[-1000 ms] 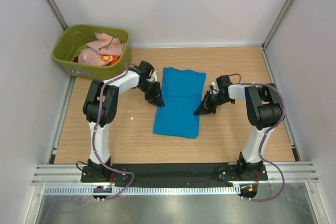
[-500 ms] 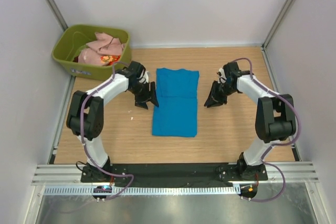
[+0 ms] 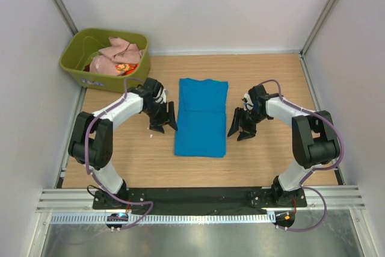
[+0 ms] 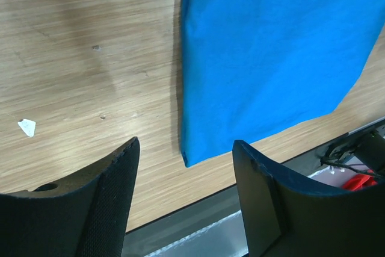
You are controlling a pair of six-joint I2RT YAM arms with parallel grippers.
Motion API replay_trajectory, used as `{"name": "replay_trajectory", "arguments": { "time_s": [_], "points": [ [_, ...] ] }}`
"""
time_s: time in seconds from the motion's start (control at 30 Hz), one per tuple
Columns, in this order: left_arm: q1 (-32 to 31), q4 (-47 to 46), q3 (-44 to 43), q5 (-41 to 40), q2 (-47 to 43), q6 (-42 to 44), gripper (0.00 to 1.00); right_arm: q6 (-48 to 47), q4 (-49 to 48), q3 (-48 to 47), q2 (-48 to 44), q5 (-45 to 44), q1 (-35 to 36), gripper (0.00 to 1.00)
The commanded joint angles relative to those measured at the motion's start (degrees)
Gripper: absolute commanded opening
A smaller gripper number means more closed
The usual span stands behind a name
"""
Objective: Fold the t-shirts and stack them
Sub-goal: Fold the tshirt
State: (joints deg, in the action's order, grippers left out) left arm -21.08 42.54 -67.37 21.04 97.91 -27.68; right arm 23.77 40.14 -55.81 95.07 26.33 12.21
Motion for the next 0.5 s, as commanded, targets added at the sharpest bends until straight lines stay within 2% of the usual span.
{"name": "replay_trajectory", "arguments": {
  "time_s": [0.0, 0.2, 0.47],
  "points": [
    [0.1, -1.9, 2.5, 1.0, 0.0, -0.7, 0.65, 1.1, -3.0, -0.3, 0.1, 4.0, 0.8, 0.57],
    [0.0, -4.8, 5.2, 5.2, 3.2, -0.4, 0.66, 5.2, -10.7, 7.5, 0.7, 6.5, 3.2, 0.58],
    [0.0, -10.1, 8.7, 7.6, 6.0, -0.8, 0.65, 8.2, -16.1, 8.7, 4.6, 3.7, 7.0, 0.54]
  ]
}}
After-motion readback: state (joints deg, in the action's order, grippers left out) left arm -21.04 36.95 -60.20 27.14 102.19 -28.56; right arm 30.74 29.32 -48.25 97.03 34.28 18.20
